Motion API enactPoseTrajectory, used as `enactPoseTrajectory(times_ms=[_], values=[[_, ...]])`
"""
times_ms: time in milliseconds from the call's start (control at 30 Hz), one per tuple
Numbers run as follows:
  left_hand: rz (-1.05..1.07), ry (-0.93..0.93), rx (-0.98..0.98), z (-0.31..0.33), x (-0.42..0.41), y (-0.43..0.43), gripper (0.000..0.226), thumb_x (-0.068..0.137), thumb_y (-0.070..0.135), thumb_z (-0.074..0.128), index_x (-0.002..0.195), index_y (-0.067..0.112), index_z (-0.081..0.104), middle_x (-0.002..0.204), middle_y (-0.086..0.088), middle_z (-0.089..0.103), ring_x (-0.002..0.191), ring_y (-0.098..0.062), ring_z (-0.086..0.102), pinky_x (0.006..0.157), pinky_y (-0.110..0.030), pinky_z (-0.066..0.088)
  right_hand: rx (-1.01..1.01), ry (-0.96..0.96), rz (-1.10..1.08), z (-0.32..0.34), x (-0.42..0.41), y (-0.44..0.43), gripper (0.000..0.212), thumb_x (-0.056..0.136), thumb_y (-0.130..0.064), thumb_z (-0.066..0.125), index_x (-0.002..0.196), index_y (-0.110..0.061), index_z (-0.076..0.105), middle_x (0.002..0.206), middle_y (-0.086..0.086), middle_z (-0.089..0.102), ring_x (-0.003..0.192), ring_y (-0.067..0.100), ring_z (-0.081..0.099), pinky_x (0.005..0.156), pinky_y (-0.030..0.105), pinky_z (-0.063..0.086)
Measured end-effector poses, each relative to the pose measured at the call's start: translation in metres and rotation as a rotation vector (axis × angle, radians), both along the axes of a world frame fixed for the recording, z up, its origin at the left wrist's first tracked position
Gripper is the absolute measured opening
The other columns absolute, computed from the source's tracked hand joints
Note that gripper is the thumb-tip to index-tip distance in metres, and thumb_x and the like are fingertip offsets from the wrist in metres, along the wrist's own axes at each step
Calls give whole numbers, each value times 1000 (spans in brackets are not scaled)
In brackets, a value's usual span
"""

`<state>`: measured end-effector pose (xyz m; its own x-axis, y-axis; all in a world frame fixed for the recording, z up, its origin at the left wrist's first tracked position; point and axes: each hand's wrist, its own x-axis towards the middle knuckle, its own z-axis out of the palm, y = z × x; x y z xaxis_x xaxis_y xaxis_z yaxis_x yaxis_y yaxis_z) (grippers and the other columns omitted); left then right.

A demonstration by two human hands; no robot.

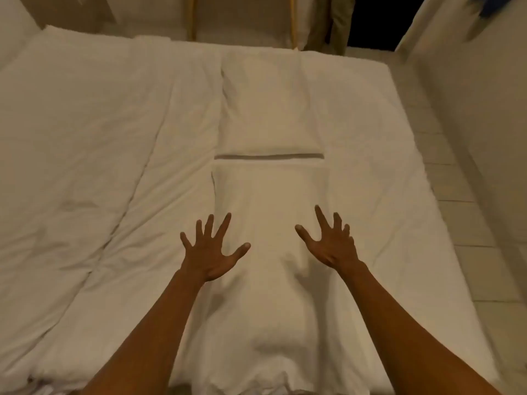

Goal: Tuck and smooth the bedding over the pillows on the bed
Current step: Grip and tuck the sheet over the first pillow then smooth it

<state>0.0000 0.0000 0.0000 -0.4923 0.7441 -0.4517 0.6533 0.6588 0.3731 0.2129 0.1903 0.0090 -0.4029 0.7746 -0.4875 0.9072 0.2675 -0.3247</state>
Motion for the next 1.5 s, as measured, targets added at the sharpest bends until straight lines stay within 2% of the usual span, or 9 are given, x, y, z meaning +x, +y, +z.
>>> enactPoseTrajectory(times_ms=[233, 333, 433, 833, 967, 1100, 1200, 1300, 1500], values=[[199, -28, 275, -151, 2, 83, 94, 70, 96, 33, 143, 64, -16, 167, 5, -14, 153, -29, -13, 115, -71, -3, 99, 119, -16, -168, -30, 46, 101, 68, -101, 29, 146, -61, -23, 167, 13, -17, 150, 52, -8, 121, 66, 3], [231, 137, 319, -227, 18, 88, 100, 70, 96, 36, 152, 55, -5, 167, 5, -8, 154, -28, -4, 113, -73, 14, 244, 199, -66, -238, -26, 38, 103, 71, -98, 34, 151, -57, -15, 168, 11, -13, 151, 50, -3, 120, 67, 10], [271, 292, 405, -265, 24, 86, 102, 73, 93, 38, 156, 44, 5, 167, 2, 3, 154, -26, 6, 110, -69, 25, 405, 232, -76, -270, -30, 34, 104, 74, -96, 36, 157, -49, -6, 168, 13, -6, 151, 50, 4, 118, 66, 15], [387, 234, 385, -247, 25, 95, 104, 65, 97, 42, 153, 52, 9, 165, 2, 13, 146, -37, 26, 105, -66, 36, 339, 279, -55, -254, -28, 37, 106, 70, -98, 37, 156, -52, -5, 169, 9, -4, 153, 44, 5, 120, 62, 14], [375, 372, 329, -260, 28, 107, 85, 72, 90, 48, 146, 50, 34, 153, -4, 33, 131, -34, 41, 95, -56, 41, 511, 158, -35, -270, -37, 35, 100, 78, -92, 36, 159, -43, 7, 163, 15, 15, 145, 44, 26, 113, 62, 30], [292, 512, 325, -272, 23, 118, 63, 79, 72, 60, 133, 39, 58, 135, -11, 53, 112, -37, 53, 84, -50, 43, 620, 111, -23, -283, -47, 38, 84, 85, -83, 38, 156, -39, 25, 150, 16, 36, 132, 43, 40, 102, 60, 38], [206, 586, 296, -271, 22, 120, 50, 81, 59, 66, 124, 35, 65, 125, -13, 59, 102, -38, 57, 78, -48, 46, 689, 84, 54, -281, -49, 39, 63, 91, -67, 49, 143, -31, 44, 130, 18, 52, 114, 42, 53, 91, 56, 44], [156, 616, 286, -256, 25, 119, 40, 77, 44, 76, 114, 31, 70, 118, -16, 62, 99, -40, 60, 76, -49, 47, 666, -3, 125, -264, -53, 39, 51, 94, -58, 50, 131, -25, 59, 120, 21, 57, 101, 41, 57, 85, 53, 47], [173, 637, 347, -216, 37, 110, 25, 82, 39, 71, 106, 29, 71, 115, -15, 62, 96, -37, 59, 76, -48, 45, 705, 32, 171, -225, -41, 32, 43, 99, -52, 39, 126, -25, 60, 117, 19, 57, 93, 37, 58, 79, 47, 46]])
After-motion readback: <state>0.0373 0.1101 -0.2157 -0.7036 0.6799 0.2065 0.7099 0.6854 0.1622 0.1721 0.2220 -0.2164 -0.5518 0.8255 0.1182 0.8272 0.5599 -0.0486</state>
